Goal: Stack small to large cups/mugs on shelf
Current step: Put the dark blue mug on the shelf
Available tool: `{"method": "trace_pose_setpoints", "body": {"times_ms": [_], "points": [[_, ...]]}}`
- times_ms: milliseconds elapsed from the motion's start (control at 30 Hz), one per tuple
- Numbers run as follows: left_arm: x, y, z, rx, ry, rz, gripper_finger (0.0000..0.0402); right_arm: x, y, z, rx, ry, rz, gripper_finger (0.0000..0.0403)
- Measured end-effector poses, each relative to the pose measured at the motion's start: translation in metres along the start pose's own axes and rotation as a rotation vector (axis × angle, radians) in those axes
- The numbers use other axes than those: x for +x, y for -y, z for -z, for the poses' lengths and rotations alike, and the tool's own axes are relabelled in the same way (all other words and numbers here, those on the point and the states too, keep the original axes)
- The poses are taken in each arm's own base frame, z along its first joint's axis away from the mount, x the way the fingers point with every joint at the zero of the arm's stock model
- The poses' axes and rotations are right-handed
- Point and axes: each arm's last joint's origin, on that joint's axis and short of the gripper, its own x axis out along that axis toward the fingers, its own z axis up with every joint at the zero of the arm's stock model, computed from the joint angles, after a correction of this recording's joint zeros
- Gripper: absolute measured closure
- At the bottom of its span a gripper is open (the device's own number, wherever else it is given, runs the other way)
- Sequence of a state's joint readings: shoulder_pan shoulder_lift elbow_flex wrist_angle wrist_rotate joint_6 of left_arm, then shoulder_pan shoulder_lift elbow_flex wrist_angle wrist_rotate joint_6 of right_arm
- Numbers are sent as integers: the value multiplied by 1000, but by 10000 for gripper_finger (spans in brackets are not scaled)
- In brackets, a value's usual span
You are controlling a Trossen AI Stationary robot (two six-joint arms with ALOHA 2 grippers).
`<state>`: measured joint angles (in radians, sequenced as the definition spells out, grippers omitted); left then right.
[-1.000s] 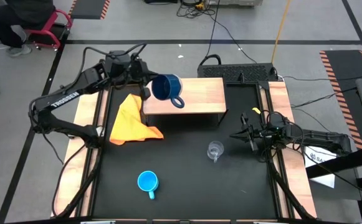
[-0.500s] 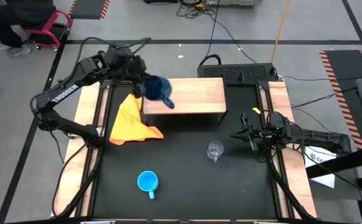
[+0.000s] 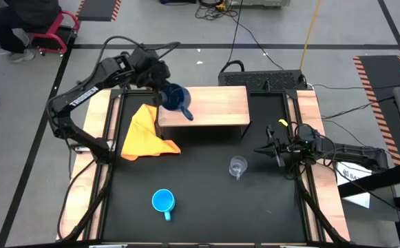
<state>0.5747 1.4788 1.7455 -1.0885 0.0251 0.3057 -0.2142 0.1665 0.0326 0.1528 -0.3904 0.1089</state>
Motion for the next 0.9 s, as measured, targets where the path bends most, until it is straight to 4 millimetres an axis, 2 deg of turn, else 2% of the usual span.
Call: {"method": "trace_pose_setpoints", "body": {"times_ms": [400, 567, 900], "points": [[2, 1, -1, 12, -9, 8, 394, 0, 0, 0, -1, 0, 0, 403], [2, 1, -1, 84, -15, 3, 394, 0, 0, 0, -1, 0, 0, 403], [1, -14, 6, 223, -22, 38, 394, 0, 0, 0, -1, 0, 0, 403]]}}
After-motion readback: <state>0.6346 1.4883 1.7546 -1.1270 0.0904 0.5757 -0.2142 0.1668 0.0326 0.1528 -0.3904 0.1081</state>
